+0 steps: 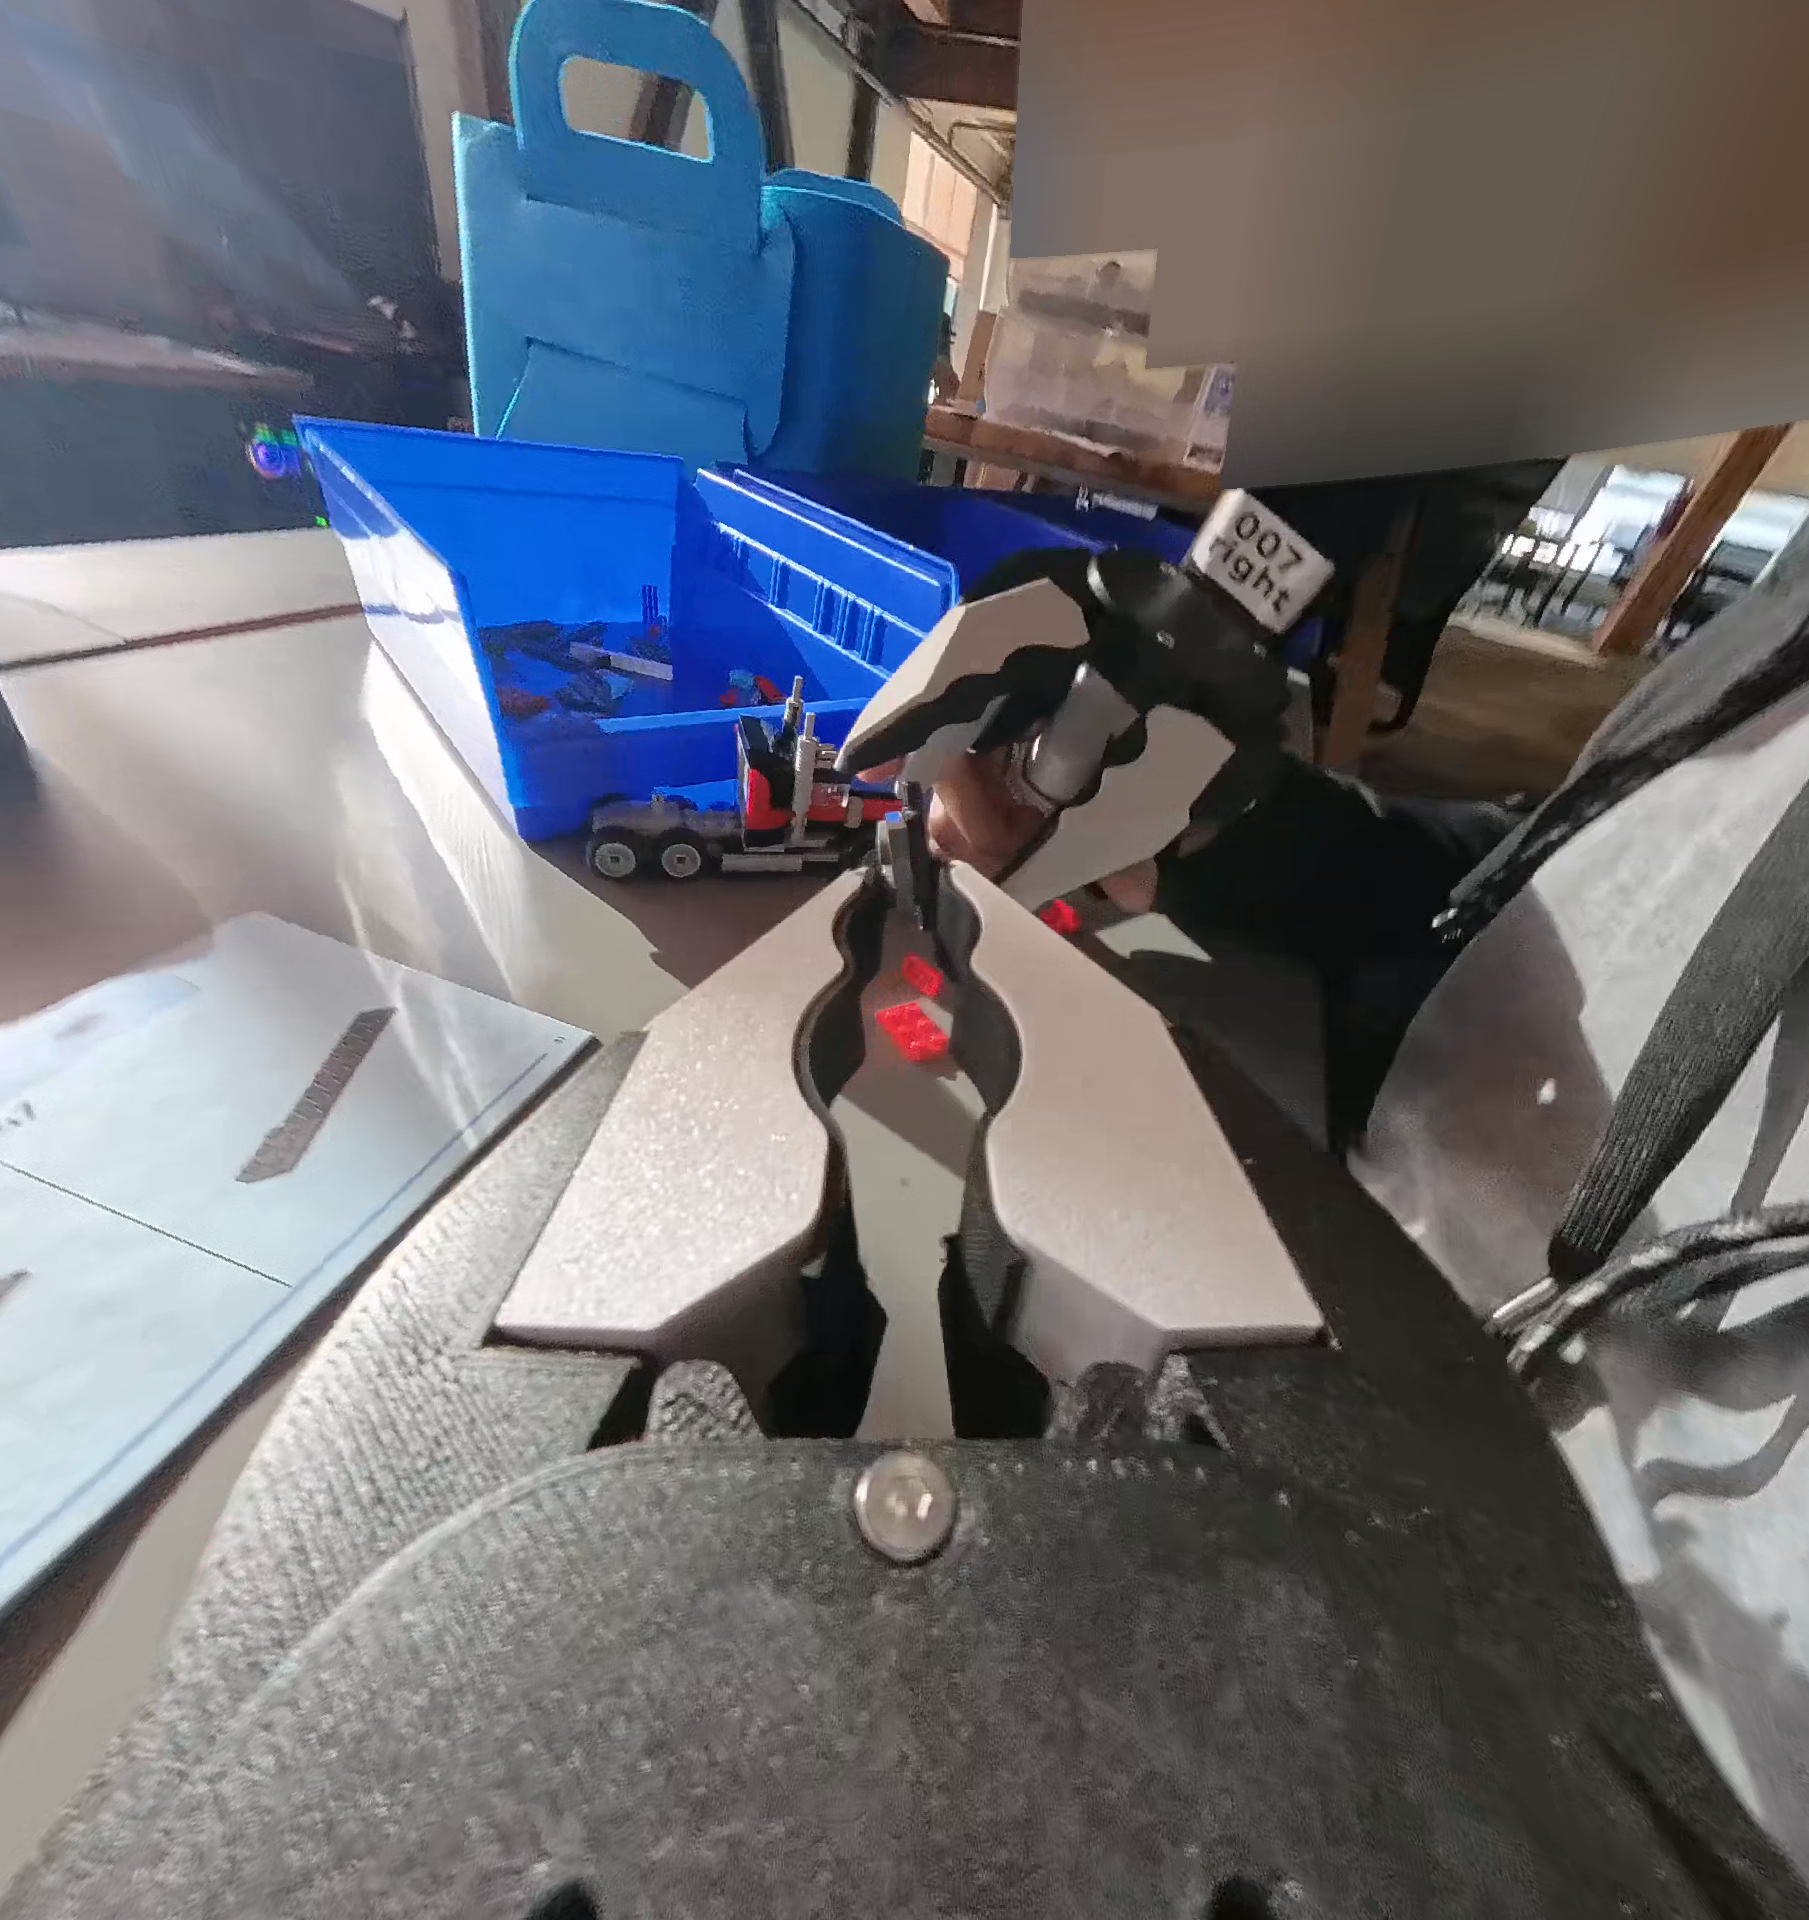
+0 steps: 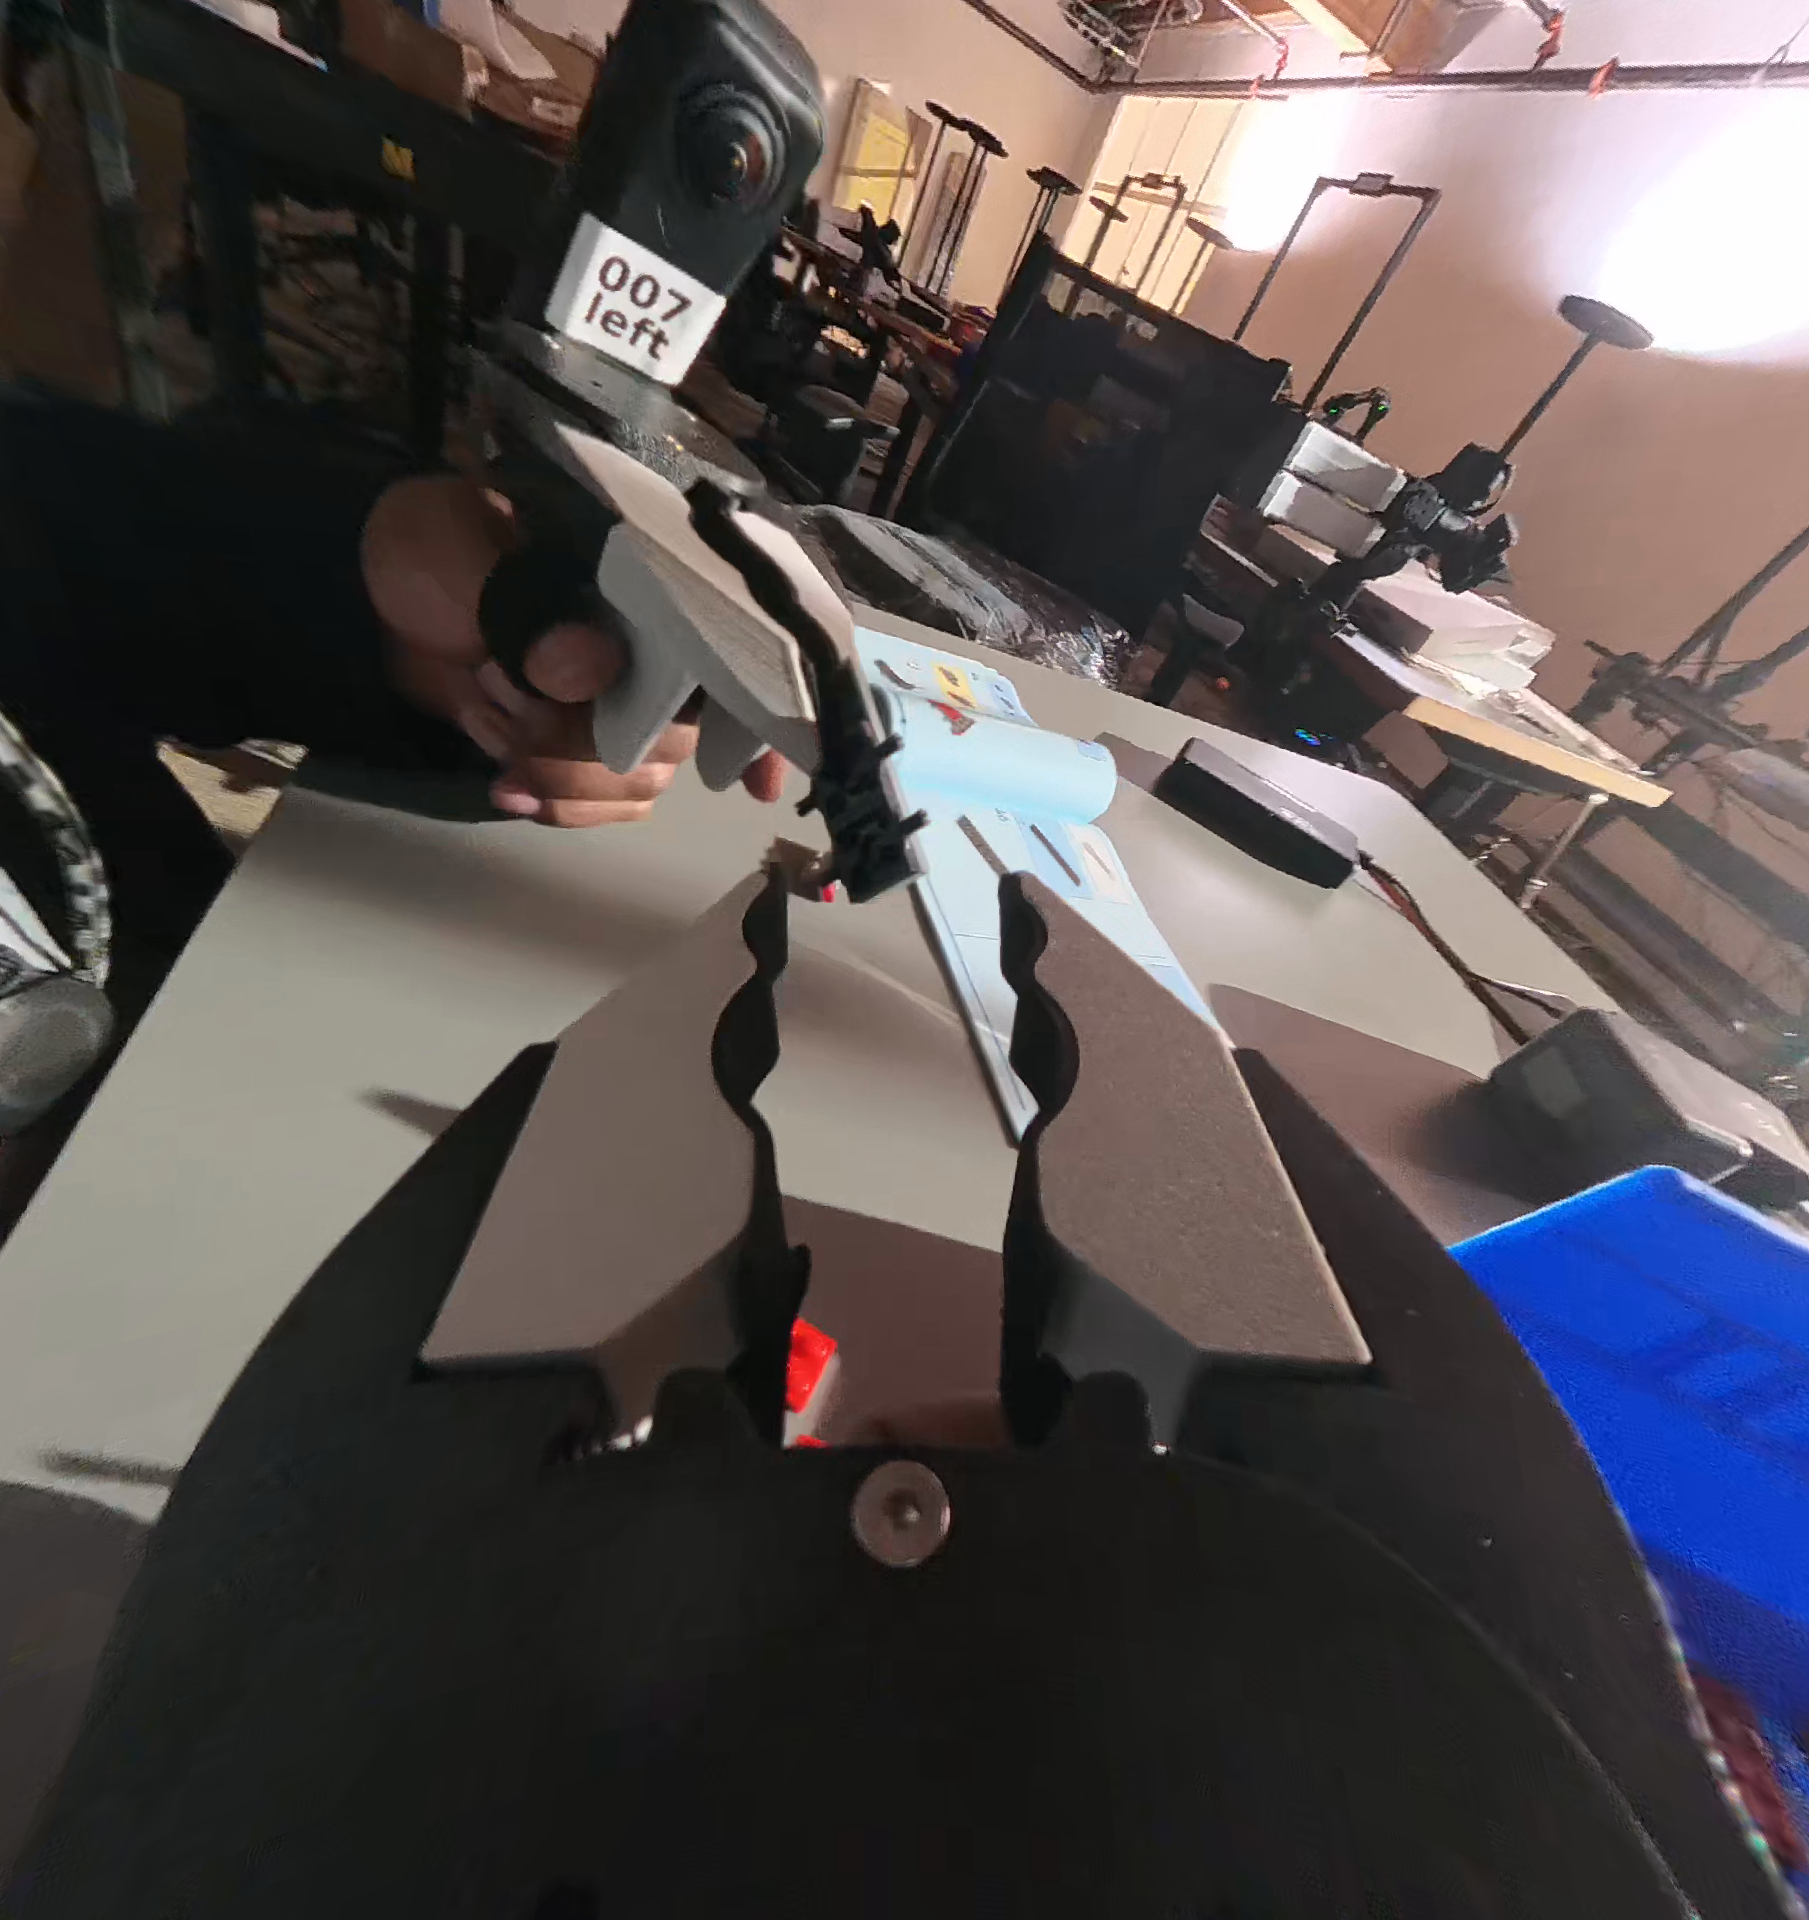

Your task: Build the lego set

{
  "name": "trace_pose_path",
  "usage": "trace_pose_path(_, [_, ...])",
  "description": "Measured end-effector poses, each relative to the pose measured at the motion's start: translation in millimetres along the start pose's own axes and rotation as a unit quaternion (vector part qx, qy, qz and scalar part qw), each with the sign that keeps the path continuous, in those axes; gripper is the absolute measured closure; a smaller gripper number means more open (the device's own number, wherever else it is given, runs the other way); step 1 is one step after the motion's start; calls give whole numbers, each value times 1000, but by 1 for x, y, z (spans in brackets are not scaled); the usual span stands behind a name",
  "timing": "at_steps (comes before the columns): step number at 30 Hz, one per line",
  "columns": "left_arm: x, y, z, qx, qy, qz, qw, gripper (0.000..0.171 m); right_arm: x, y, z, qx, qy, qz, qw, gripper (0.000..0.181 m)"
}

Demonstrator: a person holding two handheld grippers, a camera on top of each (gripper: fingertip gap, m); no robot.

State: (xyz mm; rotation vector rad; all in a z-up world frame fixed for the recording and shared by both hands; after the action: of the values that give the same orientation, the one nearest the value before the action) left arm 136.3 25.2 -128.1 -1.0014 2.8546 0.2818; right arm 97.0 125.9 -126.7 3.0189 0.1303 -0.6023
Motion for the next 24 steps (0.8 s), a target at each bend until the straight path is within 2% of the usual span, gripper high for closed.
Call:
trace_pose_path(4, [-9,-3,1,10,96,32,995,162,7,2,2,8,19,-27,999,143])
trace_pose_path(8, [-16,-5,2,2,147,54,988,162,15,4,5,16,22,-53,998,147])
trace_pose_path(24, [-28,-12,-1,-33,192,79,978,162,26,6,-6,-25,49,-95,994,155])
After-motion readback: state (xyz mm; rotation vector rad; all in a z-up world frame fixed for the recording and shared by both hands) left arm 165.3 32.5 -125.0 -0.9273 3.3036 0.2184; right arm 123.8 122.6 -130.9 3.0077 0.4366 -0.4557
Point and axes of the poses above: each gripper's, where its closed fingertips meet, y out along the fingers, z out of its underside, x = y × z across the jaws, the point moved 5 cm from there along -y, back along the fingers, and after that the axes turned 11 degrees about -x, right-handed, at the moved point
